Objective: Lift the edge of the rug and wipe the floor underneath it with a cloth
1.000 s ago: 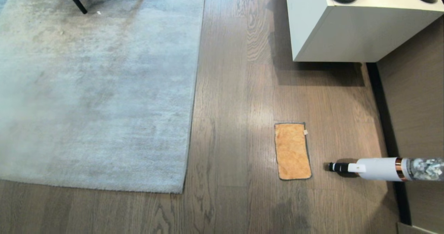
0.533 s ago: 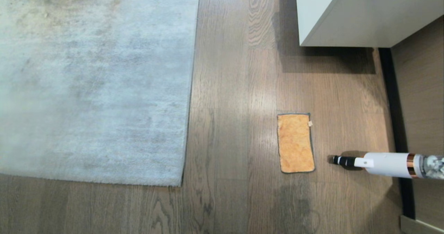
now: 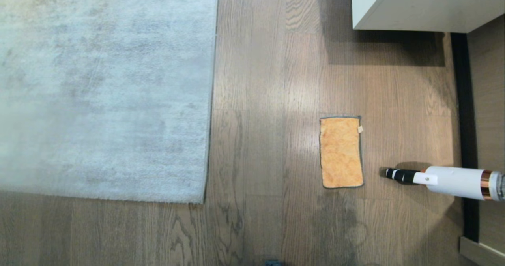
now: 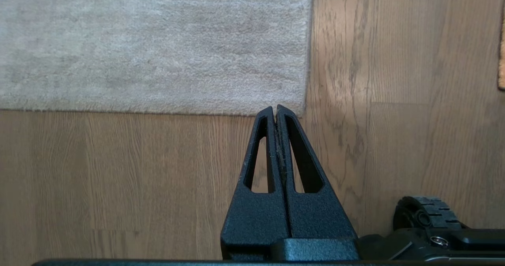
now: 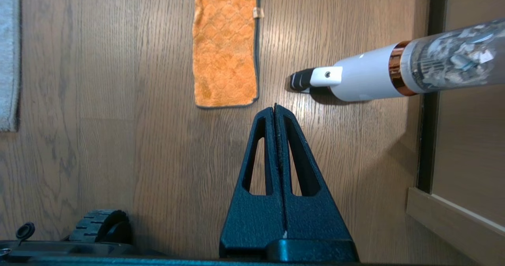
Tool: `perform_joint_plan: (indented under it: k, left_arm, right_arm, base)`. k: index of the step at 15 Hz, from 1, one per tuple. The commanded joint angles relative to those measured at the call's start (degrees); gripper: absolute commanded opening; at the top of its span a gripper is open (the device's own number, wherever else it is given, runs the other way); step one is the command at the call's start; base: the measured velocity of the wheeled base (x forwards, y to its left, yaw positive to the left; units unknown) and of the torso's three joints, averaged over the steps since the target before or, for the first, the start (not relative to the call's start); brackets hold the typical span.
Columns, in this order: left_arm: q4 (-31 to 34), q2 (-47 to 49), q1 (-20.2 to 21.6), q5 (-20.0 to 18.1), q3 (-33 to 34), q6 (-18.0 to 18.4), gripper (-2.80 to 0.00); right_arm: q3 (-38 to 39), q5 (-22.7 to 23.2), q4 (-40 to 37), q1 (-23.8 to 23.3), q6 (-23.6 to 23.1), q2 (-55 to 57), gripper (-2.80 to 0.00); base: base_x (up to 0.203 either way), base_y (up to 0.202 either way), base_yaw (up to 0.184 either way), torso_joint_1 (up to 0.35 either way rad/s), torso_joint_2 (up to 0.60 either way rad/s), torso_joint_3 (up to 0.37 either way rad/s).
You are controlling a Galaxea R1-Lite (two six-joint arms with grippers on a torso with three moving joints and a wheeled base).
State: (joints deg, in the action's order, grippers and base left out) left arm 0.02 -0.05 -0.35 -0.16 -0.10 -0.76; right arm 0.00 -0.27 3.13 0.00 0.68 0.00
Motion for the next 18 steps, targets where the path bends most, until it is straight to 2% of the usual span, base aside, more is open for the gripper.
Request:
perform_joint_plan:
  k: [1,18]
  left_arm:
    - [0.0,0.0,0.0,0.0,0.0,0.0,-2.80]
    - [0.0,0.0,0.0,0.1,0.0,0.0,-2.80]
  right_arm:
    - [0.0,0.0,0.0,0.0,0.0,0.1,-2.80]
    - [0.0,0.0,0.0,0.0,0.0,0.1,-2.80]
  base:
    - [0.000,0.000,0.000,-0.002,0.00,-0.195]
    - [0.000,0.000,0.000,0.002,0.00,-0.196]
